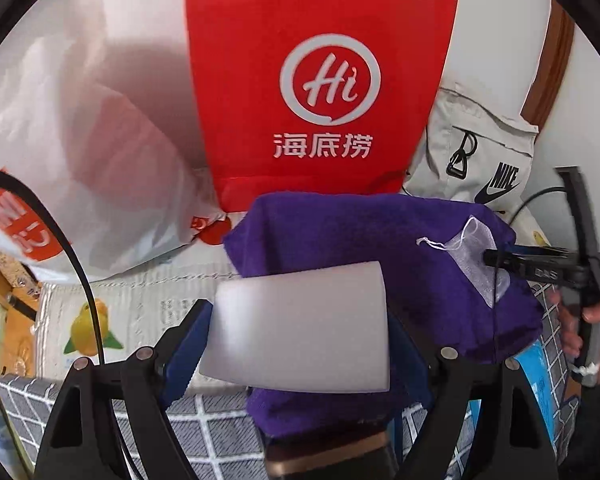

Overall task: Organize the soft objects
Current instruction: 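Carry both items to the purple towel while the right gripper releases the mesh bag onto it, then lower the white sponge onto the purple towel and open the left gripper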

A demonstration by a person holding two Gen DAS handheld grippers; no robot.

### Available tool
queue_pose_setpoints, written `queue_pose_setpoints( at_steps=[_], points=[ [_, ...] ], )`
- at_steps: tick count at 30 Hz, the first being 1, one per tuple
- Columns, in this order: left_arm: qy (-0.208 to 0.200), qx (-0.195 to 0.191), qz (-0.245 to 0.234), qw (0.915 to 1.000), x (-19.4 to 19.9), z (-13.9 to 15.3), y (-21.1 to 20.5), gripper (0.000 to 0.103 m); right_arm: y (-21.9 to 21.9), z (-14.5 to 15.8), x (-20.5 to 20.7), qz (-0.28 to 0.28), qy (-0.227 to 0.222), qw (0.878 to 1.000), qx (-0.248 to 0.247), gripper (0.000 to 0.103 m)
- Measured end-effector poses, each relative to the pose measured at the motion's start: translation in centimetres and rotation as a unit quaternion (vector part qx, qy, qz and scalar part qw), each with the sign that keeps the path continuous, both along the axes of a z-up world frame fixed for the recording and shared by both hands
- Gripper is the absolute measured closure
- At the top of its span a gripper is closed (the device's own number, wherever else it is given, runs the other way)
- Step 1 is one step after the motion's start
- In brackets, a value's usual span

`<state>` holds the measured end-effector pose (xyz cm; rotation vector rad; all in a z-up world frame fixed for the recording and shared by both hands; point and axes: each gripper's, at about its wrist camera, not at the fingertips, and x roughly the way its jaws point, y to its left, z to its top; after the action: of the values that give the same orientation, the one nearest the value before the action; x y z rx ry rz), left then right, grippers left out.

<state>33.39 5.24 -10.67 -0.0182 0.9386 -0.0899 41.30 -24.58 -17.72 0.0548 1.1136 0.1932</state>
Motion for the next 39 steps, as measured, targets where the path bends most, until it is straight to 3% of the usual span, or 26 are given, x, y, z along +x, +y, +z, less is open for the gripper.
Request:
queue_pose_setpoints(
  at_steps=[13, 19, 22, 25, 30, 39],
  points=[
    [0.010, -0.009, -0.017, 0.9998, 5.2, -2.0, -3.0, 0.020, 0.0, 6.8, -6.4, 0.041, -0.074, 0.996, 0.022, 0.036],
    [0.025, 0.005, -0.011, 0.9996, 7.9, -3.7, -3.6, 0.020, 0.0, 6.2, -7.1, 0.043, -0.055, 0.997, 0.037, 0.036],
    [0.025, 0.035, -0.009, 0.9990, 8.8, -4.4, -4.3, 0.019, 0.7, 6.0, -7.5, 0.044, -0.057, 0.997, 0.026, 0.036],
    [0.026, 0.026, -0.007, 0.9993, 9.4, -4.3, -4.7, 0.018, 1.2, 5.8, -7.7, 0.052, -0.053, 0.997, 0.016, 0.036],
    [0.026, 0.044, -0.008, 0.9986, 9.8, -3.5, -5.6, 0.006, 1.7, 5.6, -7.9, 0.059, -0.056, 0.997, -0.004, 0.036],
    [0.049, 0.002, -0.002, 0.9988, 9.3, -2.4, -4.8, 0.006, 1.4, 5.1, -9.0, 0.049, -0.035, 0.998, 0.007, 0.036]
  ],
)
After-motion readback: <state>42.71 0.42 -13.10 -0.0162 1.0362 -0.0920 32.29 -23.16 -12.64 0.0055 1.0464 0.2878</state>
